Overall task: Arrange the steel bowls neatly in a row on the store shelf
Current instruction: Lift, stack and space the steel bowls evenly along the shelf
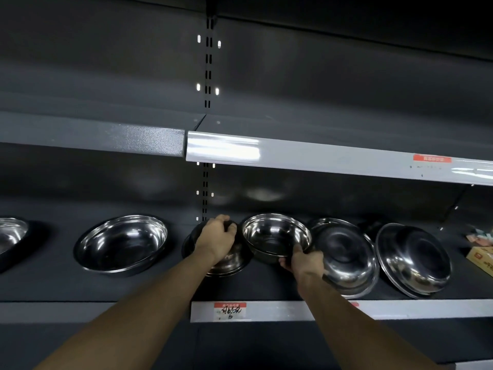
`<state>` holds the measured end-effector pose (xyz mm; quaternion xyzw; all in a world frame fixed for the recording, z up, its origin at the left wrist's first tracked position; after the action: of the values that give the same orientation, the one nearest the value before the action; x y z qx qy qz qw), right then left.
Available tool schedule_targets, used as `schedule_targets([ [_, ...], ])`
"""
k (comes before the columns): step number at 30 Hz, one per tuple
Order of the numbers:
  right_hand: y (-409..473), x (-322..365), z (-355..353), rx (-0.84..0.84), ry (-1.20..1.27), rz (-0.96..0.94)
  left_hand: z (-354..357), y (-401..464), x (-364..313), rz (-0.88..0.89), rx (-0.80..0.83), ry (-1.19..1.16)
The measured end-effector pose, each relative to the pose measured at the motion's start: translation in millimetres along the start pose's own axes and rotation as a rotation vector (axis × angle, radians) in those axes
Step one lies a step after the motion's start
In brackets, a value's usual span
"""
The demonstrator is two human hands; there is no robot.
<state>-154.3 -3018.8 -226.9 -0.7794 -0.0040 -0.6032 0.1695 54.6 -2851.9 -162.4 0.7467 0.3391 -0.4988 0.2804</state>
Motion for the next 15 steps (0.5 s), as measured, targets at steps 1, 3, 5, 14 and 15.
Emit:
schedule_targets([
  [1, 1, 0, 2, 0.005, 0.009, 0.002, -2, 0, 0, 0.001, -0.002, 0.002],
  [3, 3, 2, 9, 0.029, 0.035, 0.005, -7, 2, 2, -0.001, -0.010, 0.015],
  [5, 2, 1, 18, 0.058, 0.054, 0.019, -14, 2, 3, -0.006, -0.030, 0.046],
  [14, -5, -32, 32, 0.090, 0.060, 0.054, -45, -1, 25, -0.060, -0.085, 0.118],
  [15, -8, -34, 32, 0.092, 0.018, 0.062, -48, -1, 27, -0.063, -0.090, 0.127],
])
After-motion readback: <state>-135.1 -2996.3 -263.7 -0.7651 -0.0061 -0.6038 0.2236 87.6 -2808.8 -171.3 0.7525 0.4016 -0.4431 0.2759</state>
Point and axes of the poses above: each hand's wrist, its own y-axis towards the middle knuckle, its own z-axis out of the palm, x = y × z, the point moved 9 cm from there along y, towards the middle knuckle, and after that the axes turned 14 degrees about -y, right-handed, at the moved point
